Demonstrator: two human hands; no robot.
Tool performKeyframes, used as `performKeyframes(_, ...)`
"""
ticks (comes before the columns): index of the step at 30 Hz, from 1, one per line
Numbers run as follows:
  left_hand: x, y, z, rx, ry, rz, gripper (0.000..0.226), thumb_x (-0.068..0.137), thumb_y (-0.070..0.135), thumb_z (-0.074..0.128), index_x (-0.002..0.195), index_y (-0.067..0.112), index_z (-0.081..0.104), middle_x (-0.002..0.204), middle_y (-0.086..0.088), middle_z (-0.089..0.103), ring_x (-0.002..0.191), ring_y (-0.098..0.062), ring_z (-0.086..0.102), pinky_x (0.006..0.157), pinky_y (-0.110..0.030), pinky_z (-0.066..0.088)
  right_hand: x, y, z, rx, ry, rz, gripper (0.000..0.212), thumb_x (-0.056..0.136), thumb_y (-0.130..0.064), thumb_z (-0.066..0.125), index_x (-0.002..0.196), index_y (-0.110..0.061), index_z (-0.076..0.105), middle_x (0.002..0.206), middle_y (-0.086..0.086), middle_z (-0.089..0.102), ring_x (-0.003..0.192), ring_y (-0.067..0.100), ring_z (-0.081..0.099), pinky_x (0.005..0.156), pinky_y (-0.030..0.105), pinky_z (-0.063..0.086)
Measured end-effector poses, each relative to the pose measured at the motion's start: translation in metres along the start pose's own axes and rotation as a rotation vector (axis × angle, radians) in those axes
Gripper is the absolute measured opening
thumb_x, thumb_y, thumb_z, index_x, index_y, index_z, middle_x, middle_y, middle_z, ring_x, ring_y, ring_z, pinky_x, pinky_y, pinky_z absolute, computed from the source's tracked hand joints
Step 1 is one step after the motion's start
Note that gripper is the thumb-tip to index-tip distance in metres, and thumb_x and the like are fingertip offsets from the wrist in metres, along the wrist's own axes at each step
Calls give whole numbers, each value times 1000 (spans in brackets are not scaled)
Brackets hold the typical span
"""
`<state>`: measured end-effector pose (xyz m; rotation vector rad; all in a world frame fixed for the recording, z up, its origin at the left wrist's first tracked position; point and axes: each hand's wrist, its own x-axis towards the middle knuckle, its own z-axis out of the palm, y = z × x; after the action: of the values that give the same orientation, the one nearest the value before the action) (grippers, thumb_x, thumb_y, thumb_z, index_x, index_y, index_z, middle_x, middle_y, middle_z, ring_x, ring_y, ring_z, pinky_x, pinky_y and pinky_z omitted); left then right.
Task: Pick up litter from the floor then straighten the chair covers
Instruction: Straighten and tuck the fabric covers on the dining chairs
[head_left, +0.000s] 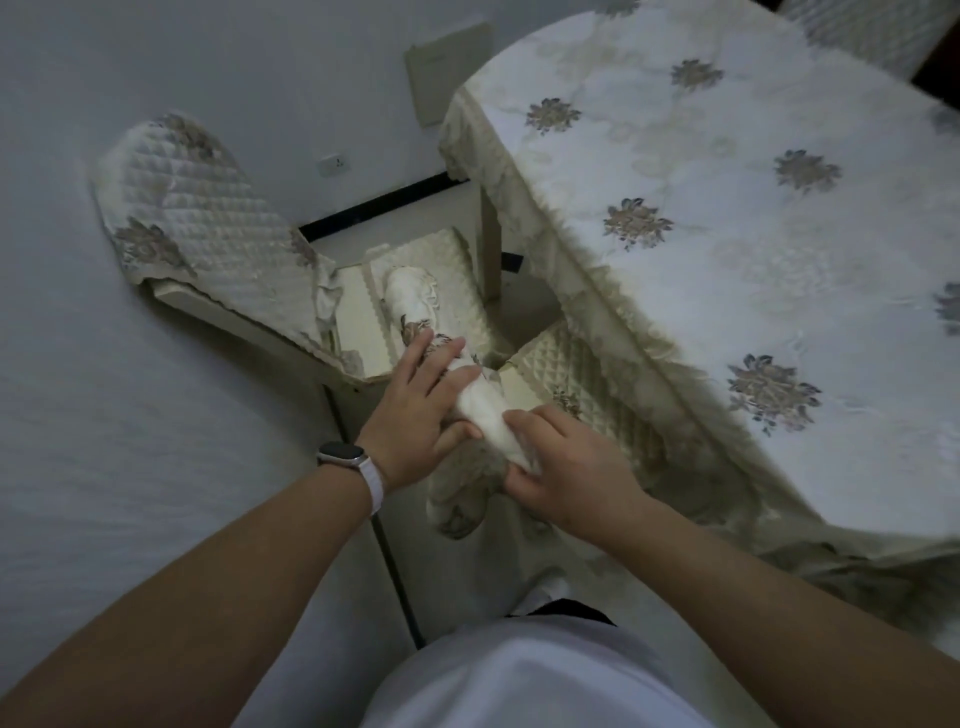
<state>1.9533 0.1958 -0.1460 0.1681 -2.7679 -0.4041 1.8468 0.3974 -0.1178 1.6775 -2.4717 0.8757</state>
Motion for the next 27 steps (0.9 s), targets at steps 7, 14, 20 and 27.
performKeyframes(7,58,19,15,-56,44,-32,68,96,65,34,131,10,56,149,-15,42,144,-39,20,118,-55,20,21,28,-18,-225,49,152,32,81,-41,57,102,-18,63,86,0,60,60,24,59,41,34,45)
performKeyframes(14,103,37,22,-85,69,-6,65,96,63,37,126,11,59,143,-14,48,142,-39,26,118,-52,22,30,65,-36,-228,181,167,32,82,-40,56,99,-16,66,81,1,60,59,25,58,41,36,46)
performKeyframes(20,144,47,33,-159,156,65,58,96,58,42,121,10,62,136,-13,52,137,-37,31,114,-53,26,40,88,-56,-326,289,205,29,83,-39,58,96,-15,68,80,2,61,58,24,57,38,29,40)
performKeyframes(27,196,38,34,-173,250,168,47,90,56,53,113,17,64,124,-8,61,125,-33,46,106,-60,31,63,107,-66,-459,369,272,30,85,-41,56,90,-14,69,76,3,59,57,24,56,37,31,41)
